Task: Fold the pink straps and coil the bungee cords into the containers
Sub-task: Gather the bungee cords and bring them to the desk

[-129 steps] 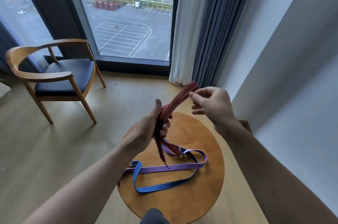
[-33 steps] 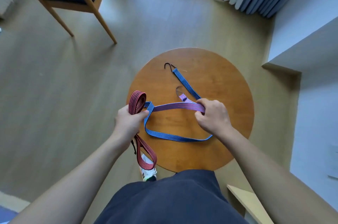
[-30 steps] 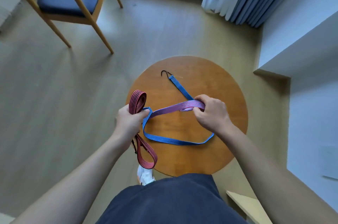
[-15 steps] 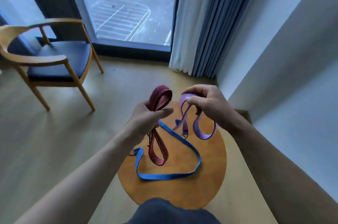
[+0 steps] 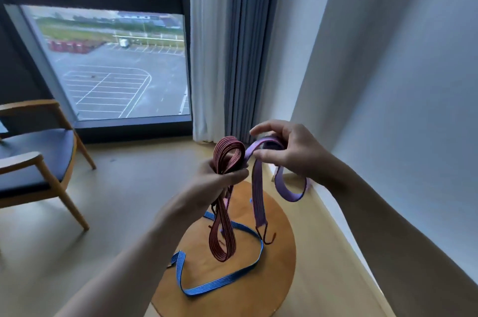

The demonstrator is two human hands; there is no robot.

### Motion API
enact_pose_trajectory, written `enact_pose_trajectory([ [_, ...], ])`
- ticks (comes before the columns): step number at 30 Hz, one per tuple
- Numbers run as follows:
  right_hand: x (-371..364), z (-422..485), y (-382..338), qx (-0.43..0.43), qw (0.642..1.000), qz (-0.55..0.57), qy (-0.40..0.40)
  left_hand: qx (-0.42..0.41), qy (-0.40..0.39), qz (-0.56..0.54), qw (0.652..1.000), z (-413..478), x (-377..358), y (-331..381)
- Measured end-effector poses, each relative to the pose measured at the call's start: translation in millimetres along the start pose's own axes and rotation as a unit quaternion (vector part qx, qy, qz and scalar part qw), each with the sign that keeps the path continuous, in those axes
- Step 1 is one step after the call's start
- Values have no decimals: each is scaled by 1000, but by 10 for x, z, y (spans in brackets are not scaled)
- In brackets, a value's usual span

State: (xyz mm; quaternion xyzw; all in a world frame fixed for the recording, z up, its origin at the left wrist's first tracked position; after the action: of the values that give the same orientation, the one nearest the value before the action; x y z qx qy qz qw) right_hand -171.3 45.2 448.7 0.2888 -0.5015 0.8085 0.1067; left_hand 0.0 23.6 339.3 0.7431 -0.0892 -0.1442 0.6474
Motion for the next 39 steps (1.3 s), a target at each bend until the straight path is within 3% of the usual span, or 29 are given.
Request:
enact_pose_trajectory([
  [8, 138, -568, -53, -41, 999, 4, 31, -16, -45, -59, 997, -218, -517, 163],
  [18, 715, -1274, -278, -74, 991, 21, 113, -50, -146, 25, 988, -385, -1480, 409],
  [24, 1227, -2088, -312, -104, 979, -31, 173, -53, -165, 33, 984, -488, -2302, 480],
  [32, 1734, -3152, -442, -125, 964, -22, 232, -78, -269, 40, 959, -976, -3451, 389],
  [39, 2028, -4023, -470, -168, 955, -53, 239, -48, -334, 57, 940, -1399, -4170, 215],
])
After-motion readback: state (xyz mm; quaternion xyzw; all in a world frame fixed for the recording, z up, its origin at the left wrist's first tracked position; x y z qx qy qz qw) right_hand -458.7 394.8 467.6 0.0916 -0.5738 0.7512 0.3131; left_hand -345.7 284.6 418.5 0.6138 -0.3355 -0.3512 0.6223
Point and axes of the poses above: each hand's wrist, its own z-axis towards the middle knuckle, its own x-axis out of the back of the hand, y = z × x, the point moved 5 cm from there along z, towards the middle knuckle, and after that the axes turned 11 degrees about x, right-handed, at the moved point
